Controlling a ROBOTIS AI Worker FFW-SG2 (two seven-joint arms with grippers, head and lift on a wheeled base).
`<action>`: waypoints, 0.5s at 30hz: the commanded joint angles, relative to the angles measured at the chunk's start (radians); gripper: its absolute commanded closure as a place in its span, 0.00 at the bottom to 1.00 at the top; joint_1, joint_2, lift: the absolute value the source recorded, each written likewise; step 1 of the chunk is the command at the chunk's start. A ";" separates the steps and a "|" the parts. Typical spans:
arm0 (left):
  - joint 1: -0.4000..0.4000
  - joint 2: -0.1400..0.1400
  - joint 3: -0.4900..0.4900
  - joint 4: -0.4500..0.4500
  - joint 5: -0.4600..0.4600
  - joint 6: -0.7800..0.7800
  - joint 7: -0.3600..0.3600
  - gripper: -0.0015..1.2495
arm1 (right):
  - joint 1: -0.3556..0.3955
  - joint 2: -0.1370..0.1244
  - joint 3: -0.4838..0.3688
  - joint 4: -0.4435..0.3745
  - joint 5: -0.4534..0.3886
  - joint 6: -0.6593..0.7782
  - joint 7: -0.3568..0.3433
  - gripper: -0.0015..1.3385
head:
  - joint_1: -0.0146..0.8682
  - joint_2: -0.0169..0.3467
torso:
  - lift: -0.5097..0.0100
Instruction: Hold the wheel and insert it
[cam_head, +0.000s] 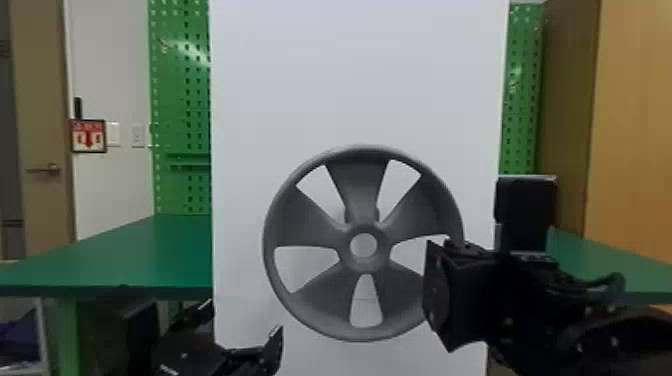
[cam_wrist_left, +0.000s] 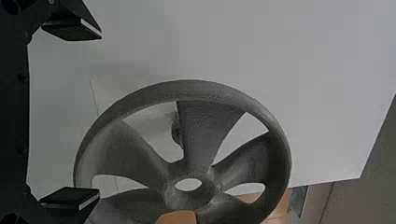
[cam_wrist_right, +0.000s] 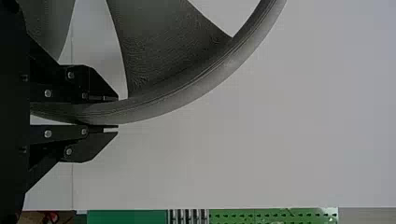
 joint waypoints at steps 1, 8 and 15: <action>0.003 0.000 0.000 0.000 -0.001 0.000 0.000 0.08 | -0.013 0.001 -0.003 0.000 0.000 0.000 0.000 0.88 | 0.13 0.09 | 0.13; 0.003 0.000 -0.002 0.000 -0.001 0.000 0.000 0.08 | -0.041 0.001 -0.008 0.000 0.000 0.014 0.000 0.88 | 0.13 0.09 | 0.13; 0.003 0.000 -0.002 0.000 -0.003 0.000 0.001 0.08 | -0.065 0.001 -0.006 0.003 0.000 0.032 0.000 0.88 | 0.13 0.09 | 0.13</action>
